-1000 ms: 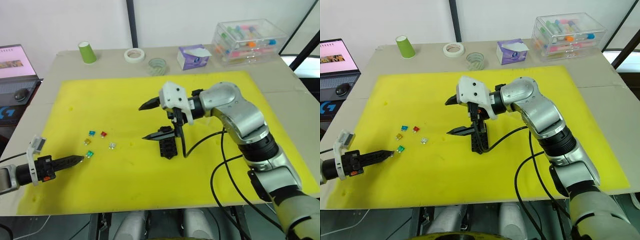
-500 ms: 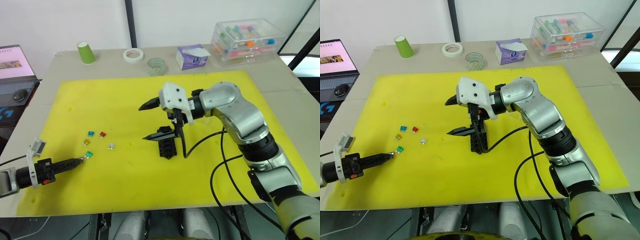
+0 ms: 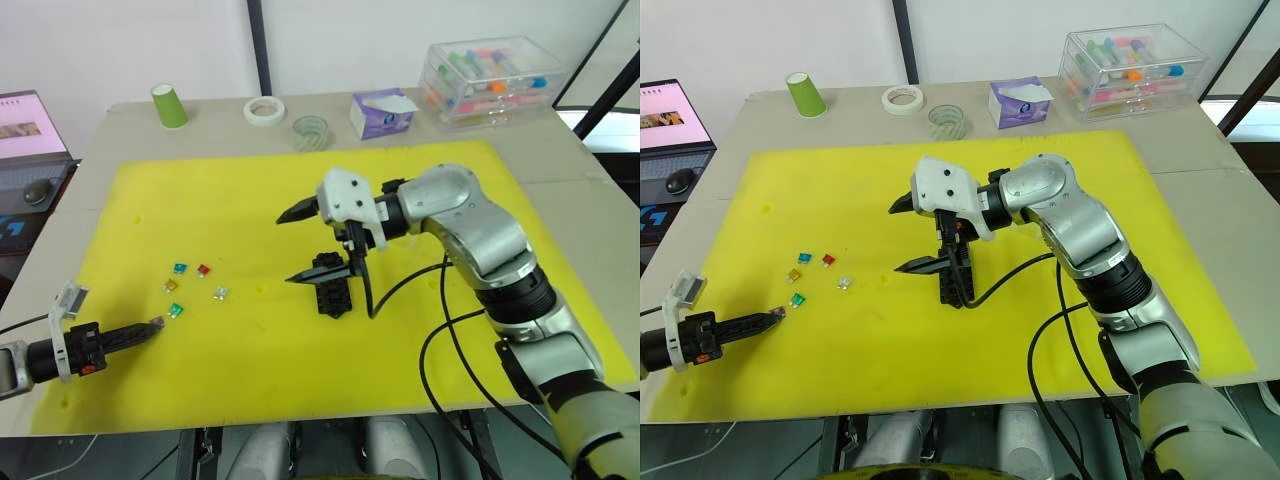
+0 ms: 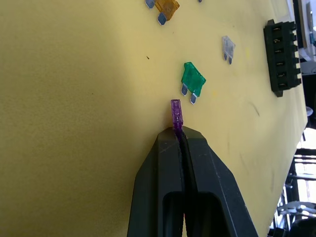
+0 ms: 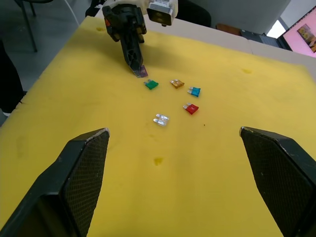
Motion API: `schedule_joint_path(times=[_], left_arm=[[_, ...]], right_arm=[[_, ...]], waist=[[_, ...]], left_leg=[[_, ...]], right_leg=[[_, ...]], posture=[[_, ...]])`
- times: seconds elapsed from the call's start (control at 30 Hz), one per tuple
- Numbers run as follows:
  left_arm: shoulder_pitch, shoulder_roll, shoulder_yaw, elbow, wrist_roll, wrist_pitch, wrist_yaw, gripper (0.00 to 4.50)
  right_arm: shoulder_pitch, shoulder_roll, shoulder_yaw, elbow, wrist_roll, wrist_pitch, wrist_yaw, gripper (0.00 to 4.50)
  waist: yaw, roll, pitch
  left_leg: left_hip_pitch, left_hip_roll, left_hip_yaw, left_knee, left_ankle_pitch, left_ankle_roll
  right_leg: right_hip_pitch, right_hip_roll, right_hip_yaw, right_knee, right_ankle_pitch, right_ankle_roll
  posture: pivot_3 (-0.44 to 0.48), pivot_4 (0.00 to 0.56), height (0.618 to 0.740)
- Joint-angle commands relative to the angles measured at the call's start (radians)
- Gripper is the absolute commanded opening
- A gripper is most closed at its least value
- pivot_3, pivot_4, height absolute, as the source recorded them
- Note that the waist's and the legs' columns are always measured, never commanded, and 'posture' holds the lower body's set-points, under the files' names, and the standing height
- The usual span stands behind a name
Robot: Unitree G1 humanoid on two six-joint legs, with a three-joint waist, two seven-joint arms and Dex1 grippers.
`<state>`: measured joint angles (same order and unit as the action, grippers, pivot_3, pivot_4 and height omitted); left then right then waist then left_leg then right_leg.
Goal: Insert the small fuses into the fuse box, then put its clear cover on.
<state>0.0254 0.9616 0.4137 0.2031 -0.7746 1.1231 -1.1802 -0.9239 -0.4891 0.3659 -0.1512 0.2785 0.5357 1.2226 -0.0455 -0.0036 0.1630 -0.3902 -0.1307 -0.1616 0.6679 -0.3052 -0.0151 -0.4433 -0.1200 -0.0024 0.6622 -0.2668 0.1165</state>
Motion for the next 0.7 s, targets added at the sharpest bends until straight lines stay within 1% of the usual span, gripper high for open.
schedule_joint_path(times=[0.03,0.2,0.3,0.47,0.57,0.7], left_arm=[[0.019,0.022,0.019,-0.001,0.005,-0.013,-0.006,0.02],[0.041,0.033,0.04,-0.039,0.002,-0.048,-0.019,0.02],[0.05,0.036,0.061,-0.093,-0.014,-0.067,-0.023,0.02],[0.008,0.042,0.104,-0.298,-0.089,-0.065,-0.026,0.02],[-0.078,0.036,0.08,-0.43,-0.142,-0.074,-0.009,0.02],[-0.285,-0.016,-0.029,-0.575,-0.186,-0.112,0.049,0.02]], right_arm=[[-0.023,0.004,-0.009,-0.013,0.002,-0.017,0.002,4.5],[-0.023,0.001,-0.007,-0.015,0.002,-0.016,0.003,4.5],[-0.017,-0.01,-0.013,-0.022,0.007,-0.012,0.008,4.5],[0.011,-0.056,-0.067,-0.06,0.066,0.054,0.017,4.5],[0.022,-0.09,-0.133,-0.088,0.129,0.133,0.0,4.5],[0.005,-0.15,-0.219,-0.116,0.23,0.284,-0.011,4.5]], waist=[[0.0,0.0,0.0],[0.0,0.0,0.0],[0.0,0.0,0.0],[0.01,-0.001,0.0],[0.013,-0.001,0.0],[0.019,-0.001,0.0]], left_leg=[[0.0,0.0,0.0,0.0,0.0,0.0],[0.0,0.0,0.0,0.0,0.0,0.0],[0.0,0.0,0.0,0.0,0.0,0.0],[0.0,0.0,0.0,0.001,0.0,0.0],[0.0,0.0,0.0,0.001,0.0,0.0],[0.0,0.0,0.0,0.001,0.0,0.0]], right_leg=[[0.0,0.0,0.0,0.0,0.0,0.0],[0.0,0.0,0.0,0.0,0.0,0.0],[0.0,0.0,0.0,0.0,0.0,0.0],[0.002,0.0,0.0,-0.004,0.0,0.0],[0.002,0.0,0.0,-0.007,0.0,0.0],[0.004,0.0,0.0,-0.009,0.0,0.0]], posture=[[0.0,0.15,0.74],[0.0,0.15,0.74],[0.0,0.15,0.74],[0.0,0.15,0.74],[0.0,0.15,0.74],[0.0,0.15,0.74]])
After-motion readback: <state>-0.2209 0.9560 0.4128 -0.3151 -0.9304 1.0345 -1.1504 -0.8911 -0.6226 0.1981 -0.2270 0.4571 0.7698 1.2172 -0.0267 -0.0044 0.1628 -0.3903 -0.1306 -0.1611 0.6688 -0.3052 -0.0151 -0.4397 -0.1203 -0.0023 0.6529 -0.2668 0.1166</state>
